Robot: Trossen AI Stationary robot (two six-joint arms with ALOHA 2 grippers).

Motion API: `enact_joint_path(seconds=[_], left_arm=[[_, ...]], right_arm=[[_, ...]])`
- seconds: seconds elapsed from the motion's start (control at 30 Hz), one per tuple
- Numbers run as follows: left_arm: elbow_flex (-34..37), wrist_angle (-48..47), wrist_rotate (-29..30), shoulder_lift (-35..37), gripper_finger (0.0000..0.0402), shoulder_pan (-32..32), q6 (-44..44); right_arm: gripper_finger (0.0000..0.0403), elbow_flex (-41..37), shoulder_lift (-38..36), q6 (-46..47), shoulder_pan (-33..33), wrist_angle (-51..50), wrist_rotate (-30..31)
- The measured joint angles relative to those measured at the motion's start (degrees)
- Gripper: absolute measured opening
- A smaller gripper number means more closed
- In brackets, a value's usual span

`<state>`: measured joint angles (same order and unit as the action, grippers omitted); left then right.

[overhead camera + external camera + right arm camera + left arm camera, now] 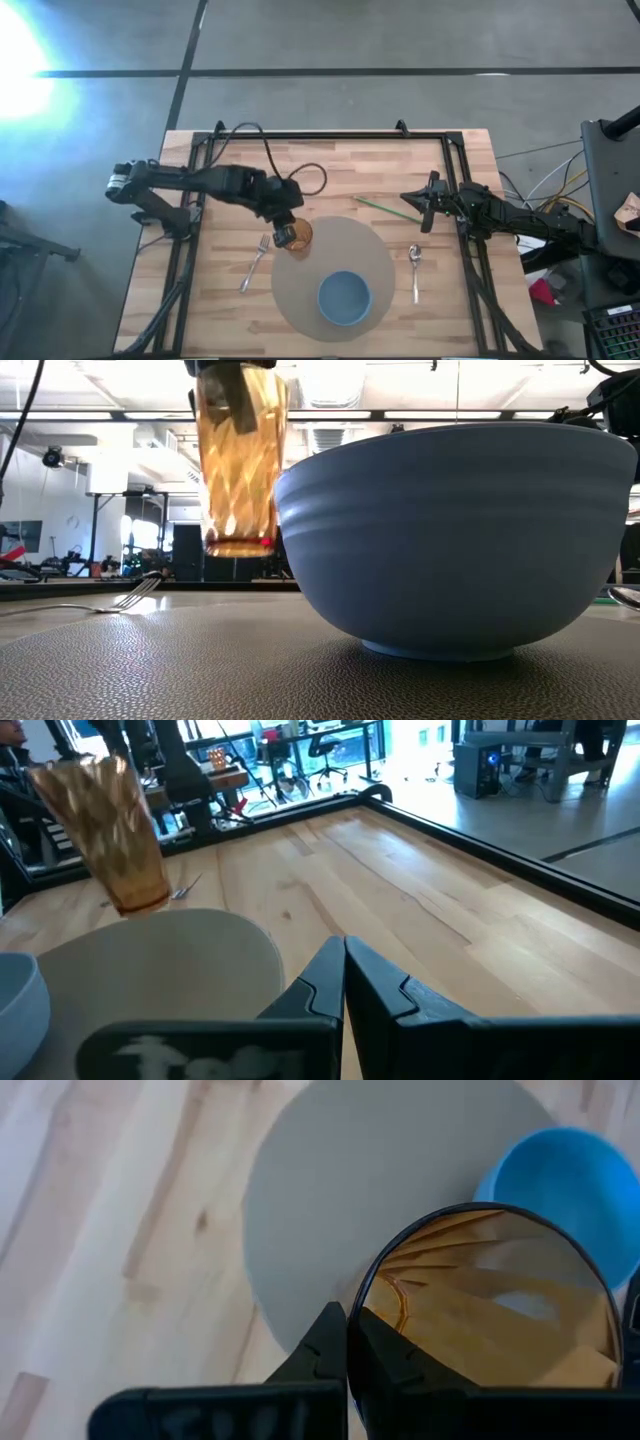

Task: Pick & Place Utensil
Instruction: Put the cup on the top left of the place mat

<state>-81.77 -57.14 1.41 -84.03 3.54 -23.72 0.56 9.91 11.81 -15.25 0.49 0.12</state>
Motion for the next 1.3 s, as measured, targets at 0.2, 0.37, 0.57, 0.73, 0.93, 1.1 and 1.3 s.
enact_joint_path(seconds=[0.2, 0.37, 0.57, 0.73, 0.93, 1.1, 1.3], left_arm=[[3.34, 3.13, 0.18, 0.00, 0.0005, 1.45, -0.48], [6.96, 8.96, 0.48, 0.00, 0.0002, 2.65, -0.55], [9.86, 9.43, 2.71, -0.15, 0.0005, 3.11, -0.51], [10.23, 9.57, 3.03, -0.15, 0.0002, 3.11, -0.38], [9.81, 8.21, 3.01, -0.13, 0.0005, 3.11, 0.07], [9.85, 7.12, 2.99, -0.13, 0.0002, 3.11, 1.15], [9.85, 7.07, 2.97, -0.13, 0.0012, 3.09, 1.15]], right_arm=[[0.0008, -0.02, 0.00, 0.00, 0.00, 0.02, 0.01], [0.0009, -0.02, 0.00, 0.00, -0.02, 0.02, 0.02], [0.0009, -0.02, -0.02, 0.00, 0.00, 0.00, 0.02], [0.0008, -0.02, -0.01, 0.00, 0.00, 0.01, 0.01], [0.0009, -0.02, 0.00, 0.00, -0.01, 0.01, 0.01], [0.0008, -0.02, 0.00, 0.00, 0.00, 0.01, 0.01], [0.0008, -0.02, 0.00, 0.00, -0.01, 0.02, 0.02]])
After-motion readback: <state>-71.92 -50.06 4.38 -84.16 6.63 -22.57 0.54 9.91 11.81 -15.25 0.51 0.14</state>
